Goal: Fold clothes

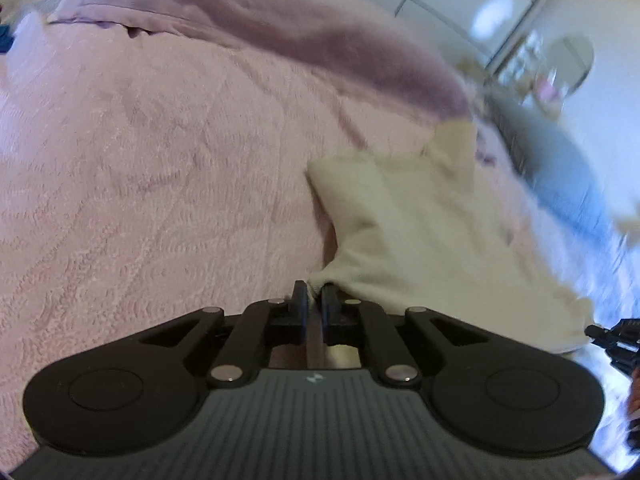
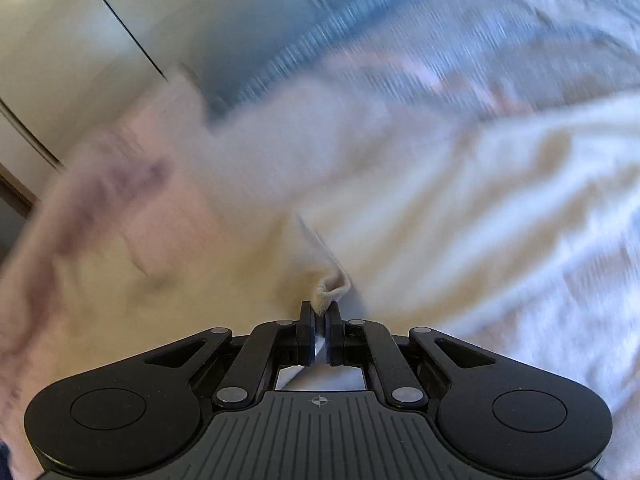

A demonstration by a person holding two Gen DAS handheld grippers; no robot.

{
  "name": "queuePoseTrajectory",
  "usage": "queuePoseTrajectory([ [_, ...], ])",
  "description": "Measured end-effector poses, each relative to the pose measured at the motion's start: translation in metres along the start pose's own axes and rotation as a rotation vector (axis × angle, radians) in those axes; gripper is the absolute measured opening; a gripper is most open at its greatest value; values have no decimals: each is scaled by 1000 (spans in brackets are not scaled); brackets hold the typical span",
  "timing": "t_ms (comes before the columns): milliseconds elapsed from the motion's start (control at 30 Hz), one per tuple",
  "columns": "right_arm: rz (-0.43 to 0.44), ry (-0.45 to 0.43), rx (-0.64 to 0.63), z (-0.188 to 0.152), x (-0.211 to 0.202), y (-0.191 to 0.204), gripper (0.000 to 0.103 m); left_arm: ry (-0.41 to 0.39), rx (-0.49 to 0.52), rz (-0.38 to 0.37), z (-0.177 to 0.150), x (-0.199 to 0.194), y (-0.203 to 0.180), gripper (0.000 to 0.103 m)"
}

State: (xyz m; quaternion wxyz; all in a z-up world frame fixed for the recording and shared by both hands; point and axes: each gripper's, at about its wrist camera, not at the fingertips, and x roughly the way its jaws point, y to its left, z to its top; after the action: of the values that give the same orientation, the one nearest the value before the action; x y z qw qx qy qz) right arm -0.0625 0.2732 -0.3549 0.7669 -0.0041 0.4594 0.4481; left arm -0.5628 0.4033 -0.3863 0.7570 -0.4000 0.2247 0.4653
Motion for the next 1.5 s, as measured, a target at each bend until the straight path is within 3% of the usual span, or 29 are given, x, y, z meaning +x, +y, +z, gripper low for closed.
queuePoseTrajectory([
  [33,0,0,-10,1,1,2,3,41,43,36,-2,5,-1,8],
  [133,-92,145,-13,-4,22,-6,3,99,122,70,2,8,-9,9],
  [200,-88,151,15,-2,17,-8,3,87,124,78,11,-1,-9,9],
  [267,-123,152,-27,3,9,-1,10,64,106,109,22,-11,-5,9],
  [333,-173,120,-56,5,-3,3,24,40,86,140,30,-22,-3,9],
  [400,-226,77,-86,7,-11,10,27,12,87,136,35,-29,-11,9],
  [467,-203,27,-95,8,-16,12,27,-11,108,97,40,-28,-25,9],
  [533,-110,30,-90,6,-13,14,27,4,156,43,36,-17,-44,9],
  [600,-79,84,-62,1,-1,8,27,59,220,38,28,4,-60,14],
  [700,-41,131,84,2,-1,-20,25,174,281,143,16,36,-69,14],
  [800,-11,94,251,16,-25,-65,26,147,230,152,20,26,-69,14],
  [833,-16,74,307,22,-34,-84,31,135,209,157,22,20,-69,14],
  [867,-41,53,365,28,-44,-107,37,123,184,164,24,14,-68,14],
  [900,-64,25,421,33,-52,-130,51,114,155,169,26,9,-67,14],
  [1000,-106,-85,577,43,-73,-193,52,102,36,158,31,2,-64,14],
  [1167,-28,-267,841,47,-83,-271,52,96,-108,136,31,-3,-66,15],
  [1267,-15,-287,905,49,-74,-297,51,93,-148,128,30,-2,-70,15],
  [1300,-11,-282,912,51,-69,-301,43,94,-154,131,31,-2,-71,15],
  [1400,-68,-241,874,60,-63,-300,3,87,-159,132,33,-5,-71,15],
  [1433,-122,-228,815,67,-64,-290,2,84,-162,133,34,-7,-70,15],
  [1500,-273,-213,581,82,-69,-255,2,77,-169,136,35,-12,-66,15],
])
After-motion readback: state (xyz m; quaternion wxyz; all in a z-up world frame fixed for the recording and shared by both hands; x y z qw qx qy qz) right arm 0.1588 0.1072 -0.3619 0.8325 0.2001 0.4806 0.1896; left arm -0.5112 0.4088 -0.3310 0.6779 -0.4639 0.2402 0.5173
